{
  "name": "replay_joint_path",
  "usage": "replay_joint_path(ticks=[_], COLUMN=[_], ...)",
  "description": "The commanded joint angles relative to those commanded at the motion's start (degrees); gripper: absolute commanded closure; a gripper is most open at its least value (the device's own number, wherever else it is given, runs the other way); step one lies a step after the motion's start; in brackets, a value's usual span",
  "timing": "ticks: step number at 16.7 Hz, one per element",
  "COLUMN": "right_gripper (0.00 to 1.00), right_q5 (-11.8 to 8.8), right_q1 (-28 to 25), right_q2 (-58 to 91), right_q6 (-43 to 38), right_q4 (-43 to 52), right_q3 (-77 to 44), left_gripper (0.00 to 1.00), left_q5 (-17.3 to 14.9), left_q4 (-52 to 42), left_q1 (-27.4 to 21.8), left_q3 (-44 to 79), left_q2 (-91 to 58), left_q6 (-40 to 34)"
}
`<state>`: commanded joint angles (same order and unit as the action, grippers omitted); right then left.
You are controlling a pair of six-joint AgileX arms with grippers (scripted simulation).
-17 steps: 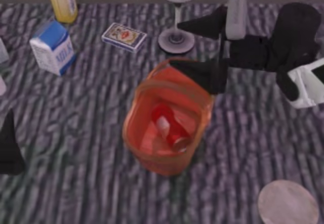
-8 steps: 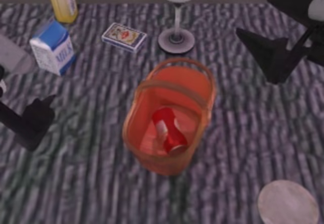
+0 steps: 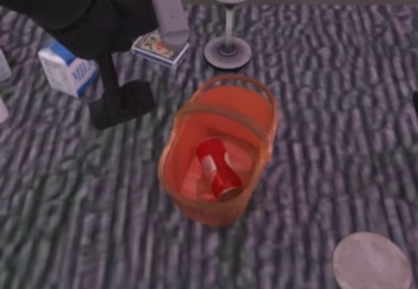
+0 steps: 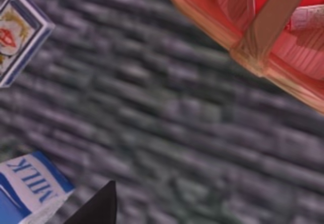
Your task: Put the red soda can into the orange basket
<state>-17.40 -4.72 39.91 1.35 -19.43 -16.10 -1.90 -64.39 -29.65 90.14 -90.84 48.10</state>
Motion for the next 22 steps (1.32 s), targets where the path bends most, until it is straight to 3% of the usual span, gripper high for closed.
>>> replay_joint_path(ticks=[5, 9, 12, 22], right_gripper=[0.00, 0.00, 0.00, 0.00], right_q5=[10.9, 16.0, 17.4, 17.4], right_q1=[2.7, 3.8, 4.1, 4.1], right_q2=[-24.3, -36.5, -39.9, -39.9], right_q6=[-0.4, -1.0, -1.3, -1.3], right_q4=[11.8, 17.7, 19.4, 19.4], right_q3=[10.7, 15.0, 16.1, 16.1], left_gripper=[0.00, 0.00, 0.00, 0.00], left_q5=[0.8, 1.5, 1.7, 1.7], left_q4=[-15.0, -22.5, -24.7, -20.9], left_q1=[-6.4, -9.5, -10.4, -10.4], left_q3=[23.6, 35.9, 39.5, 34.9], left_q2=[-23.7, -36.1, -39.7, -38.9], left_q6=[12.3, 18.6, 20.4, 20.5])
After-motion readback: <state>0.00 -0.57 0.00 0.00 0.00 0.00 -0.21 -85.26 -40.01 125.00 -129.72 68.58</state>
